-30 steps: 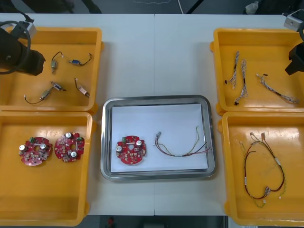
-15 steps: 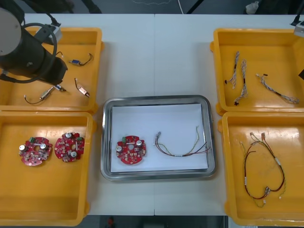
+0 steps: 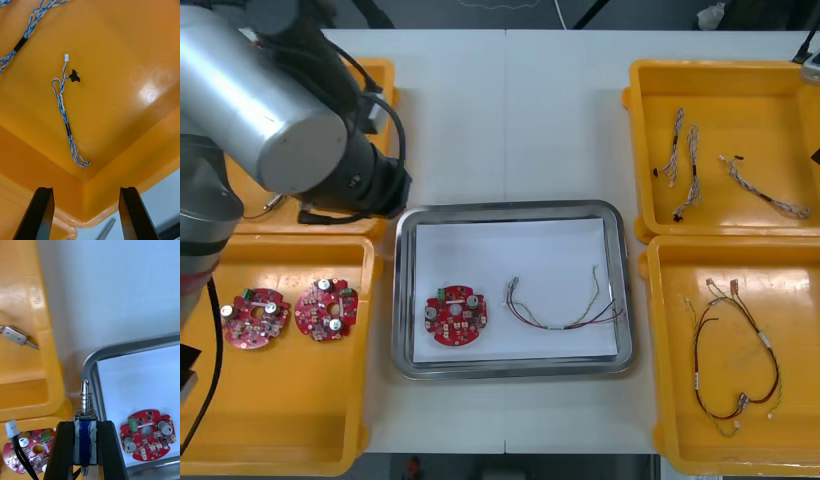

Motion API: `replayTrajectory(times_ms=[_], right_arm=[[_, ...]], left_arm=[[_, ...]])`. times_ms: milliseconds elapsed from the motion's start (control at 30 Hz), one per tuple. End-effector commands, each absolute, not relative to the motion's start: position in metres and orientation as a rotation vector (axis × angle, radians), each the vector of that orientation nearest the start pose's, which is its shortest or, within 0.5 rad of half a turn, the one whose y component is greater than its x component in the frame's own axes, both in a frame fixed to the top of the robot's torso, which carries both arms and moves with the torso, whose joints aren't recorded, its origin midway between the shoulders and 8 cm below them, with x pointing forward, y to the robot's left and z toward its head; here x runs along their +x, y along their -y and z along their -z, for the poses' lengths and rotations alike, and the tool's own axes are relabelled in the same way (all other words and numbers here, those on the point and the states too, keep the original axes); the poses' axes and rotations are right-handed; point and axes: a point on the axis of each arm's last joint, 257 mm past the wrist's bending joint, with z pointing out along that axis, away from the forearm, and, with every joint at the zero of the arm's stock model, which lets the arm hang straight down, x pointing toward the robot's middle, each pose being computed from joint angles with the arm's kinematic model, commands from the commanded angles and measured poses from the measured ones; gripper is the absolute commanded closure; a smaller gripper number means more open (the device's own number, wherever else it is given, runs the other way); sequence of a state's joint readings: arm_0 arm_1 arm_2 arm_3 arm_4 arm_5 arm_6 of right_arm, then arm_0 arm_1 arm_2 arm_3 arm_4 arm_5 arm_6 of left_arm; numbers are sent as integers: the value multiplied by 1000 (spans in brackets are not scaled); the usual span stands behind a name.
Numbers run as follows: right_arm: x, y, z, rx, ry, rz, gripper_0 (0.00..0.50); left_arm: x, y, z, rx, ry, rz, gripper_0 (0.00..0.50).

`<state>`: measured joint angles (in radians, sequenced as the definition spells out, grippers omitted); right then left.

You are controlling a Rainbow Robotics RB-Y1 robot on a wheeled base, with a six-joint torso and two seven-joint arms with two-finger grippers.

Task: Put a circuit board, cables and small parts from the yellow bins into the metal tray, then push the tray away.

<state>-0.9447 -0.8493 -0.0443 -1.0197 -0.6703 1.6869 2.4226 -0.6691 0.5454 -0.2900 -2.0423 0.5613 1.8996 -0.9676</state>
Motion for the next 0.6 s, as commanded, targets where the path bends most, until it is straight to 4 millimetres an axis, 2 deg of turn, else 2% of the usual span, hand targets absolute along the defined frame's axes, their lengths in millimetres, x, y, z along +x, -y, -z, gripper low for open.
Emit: replayTrajectory(times_ms=[33,167,267,600], right_arm=[[556,456,94,-957,-2538,259,0],[561,450,112,-953,-2539,218,0],[566,445,124,-958,-2524,217,0],[575,442,160,-959,-2490,228,0]], left_arm=[[460,-128,153,157,-2544,97,500],[463,-110,172,140,-2555,139,499],[466,-106,187,145,-2566,131,499],[469,-105,225,139,-2615,84,499]])
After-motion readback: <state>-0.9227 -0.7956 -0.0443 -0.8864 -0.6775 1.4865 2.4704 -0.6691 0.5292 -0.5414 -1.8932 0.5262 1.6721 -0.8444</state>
